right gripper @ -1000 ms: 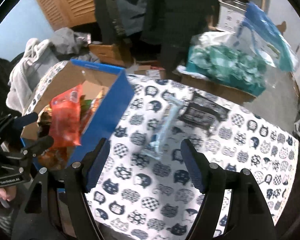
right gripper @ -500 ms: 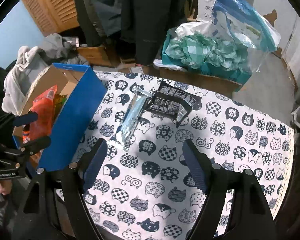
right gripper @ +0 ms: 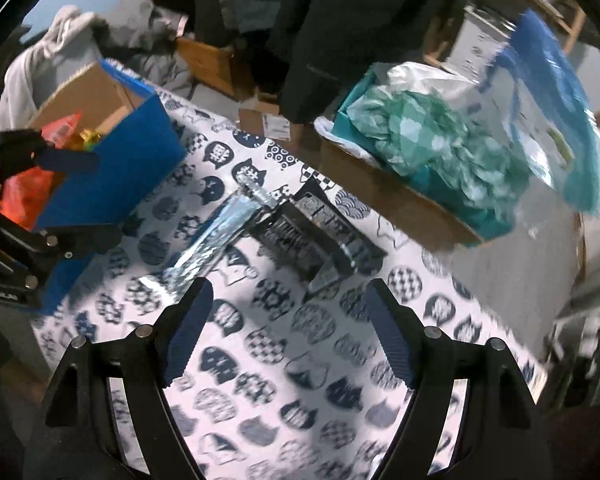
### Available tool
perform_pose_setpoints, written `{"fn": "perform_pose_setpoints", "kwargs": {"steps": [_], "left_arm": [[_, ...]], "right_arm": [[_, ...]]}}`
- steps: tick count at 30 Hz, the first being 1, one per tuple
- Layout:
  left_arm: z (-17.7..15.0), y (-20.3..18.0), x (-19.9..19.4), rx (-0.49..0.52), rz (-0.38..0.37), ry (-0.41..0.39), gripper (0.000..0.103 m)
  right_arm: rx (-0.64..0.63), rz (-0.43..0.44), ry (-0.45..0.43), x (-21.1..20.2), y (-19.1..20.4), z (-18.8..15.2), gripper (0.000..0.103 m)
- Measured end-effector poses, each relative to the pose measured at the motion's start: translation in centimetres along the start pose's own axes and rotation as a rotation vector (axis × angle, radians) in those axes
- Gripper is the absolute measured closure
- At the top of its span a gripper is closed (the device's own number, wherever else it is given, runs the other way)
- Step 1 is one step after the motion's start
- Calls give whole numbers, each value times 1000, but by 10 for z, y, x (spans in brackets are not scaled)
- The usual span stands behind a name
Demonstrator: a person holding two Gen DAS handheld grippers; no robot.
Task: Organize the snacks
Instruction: 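Move both open tools back to the last snacks on the cloth, then grasp the silver foil bar with left tool while right tool grasps black bag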
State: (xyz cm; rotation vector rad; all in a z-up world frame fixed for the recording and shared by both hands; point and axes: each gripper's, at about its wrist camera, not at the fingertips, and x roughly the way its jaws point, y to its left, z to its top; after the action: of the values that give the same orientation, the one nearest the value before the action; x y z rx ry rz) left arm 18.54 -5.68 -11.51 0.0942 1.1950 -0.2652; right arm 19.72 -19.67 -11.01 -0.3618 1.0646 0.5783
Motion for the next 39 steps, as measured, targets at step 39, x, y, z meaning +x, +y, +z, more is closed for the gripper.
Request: {"fn": "perform_pose_setpoints", "kwargs": {"steps": [39], "left_arm": [[12, -4, 95, -112, -44, 136, 25]], "right_arm": [[55, 1, 129, 98, -31, -28, 45]]}}
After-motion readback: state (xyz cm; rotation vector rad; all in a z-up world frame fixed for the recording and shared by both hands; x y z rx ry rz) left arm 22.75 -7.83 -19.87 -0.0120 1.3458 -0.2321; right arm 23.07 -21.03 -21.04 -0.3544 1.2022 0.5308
